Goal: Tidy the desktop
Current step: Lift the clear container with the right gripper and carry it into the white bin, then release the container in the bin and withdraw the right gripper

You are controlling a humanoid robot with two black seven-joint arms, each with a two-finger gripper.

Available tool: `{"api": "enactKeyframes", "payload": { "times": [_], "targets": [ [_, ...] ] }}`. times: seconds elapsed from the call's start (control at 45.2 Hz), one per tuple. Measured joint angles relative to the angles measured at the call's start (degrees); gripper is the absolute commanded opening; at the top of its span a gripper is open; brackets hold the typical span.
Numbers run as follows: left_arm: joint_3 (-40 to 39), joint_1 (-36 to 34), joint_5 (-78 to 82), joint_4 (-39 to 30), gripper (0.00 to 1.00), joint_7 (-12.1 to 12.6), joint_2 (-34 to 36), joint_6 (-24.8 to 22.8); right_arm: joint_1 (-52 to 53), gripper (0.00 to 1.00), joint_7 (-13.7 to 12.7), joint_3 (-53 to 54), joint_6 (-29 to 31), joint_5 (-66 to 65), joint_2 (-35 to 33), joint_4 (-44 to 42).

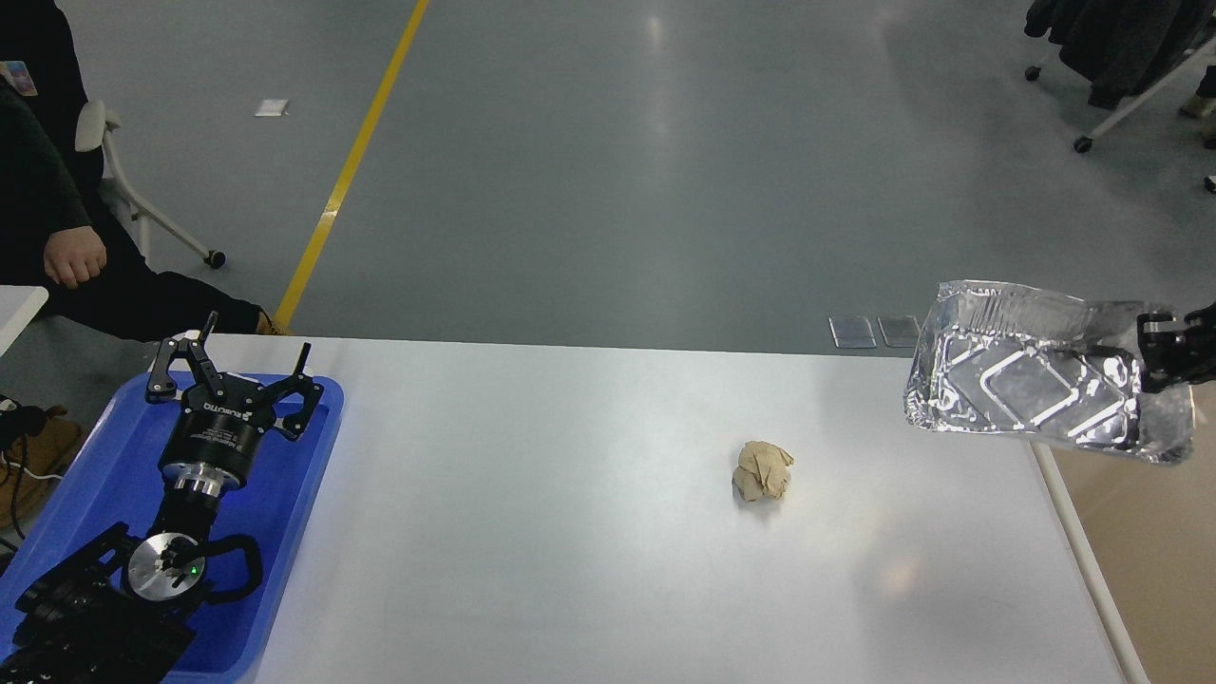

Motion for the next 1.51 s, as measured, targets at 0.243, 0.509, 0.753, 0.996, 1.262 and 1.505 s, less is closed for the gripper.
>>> {"api": "enactKeyframes", "payload": {
  "times": [0.243, 0.509, 0.753, 0.996, 1.262, 1.505],
  "targets": [
    [0.0, 0.0, 0.0, 0.0, 0.99, 0.0, 0.0, 0.0, 5.3, 0.0, -0.1, 0.0, 0.2, -1.7, -5.3, -0.4],
    [-0.1, 0.0, -0.1, 0.0, 0.99, 0.0, 0.1, 0.0, 6.0, 0.05, -0.4, 0.4, 0.3, -2.4, -10.1, -6.4],
    [-0.1, 0.0, -0.1, 0.0, 0.99, 0.0, 0.1, 0.0, -2.6, 0.01, -0.5, 0.9, -6.4, 5.8, -12.9, -10.8],
    [-0.1, 0.0, -0.1, 0.0, 0.99, 0.0, 0.1, 0.0, -17.1, 0.0, -0.5, 1.2, -31.2, 23.6, -9.1, -12.6],
    [-0.1, 0.0, -0.1, 0.0, 0.99, 0.0, 0.1, 0.1, -35.0, 0.0, -0.5, 6.2, -48.9, 38.5, 0.7, -20.8],
    [-0.1, -0.1, -0.1, 0.0, 0.99, -0.1, 0.1, 0.1, -55.0, 0.0, -0.6, 18.6, -52.8, 42.2, 13.2, -39.5]
  ]
}}
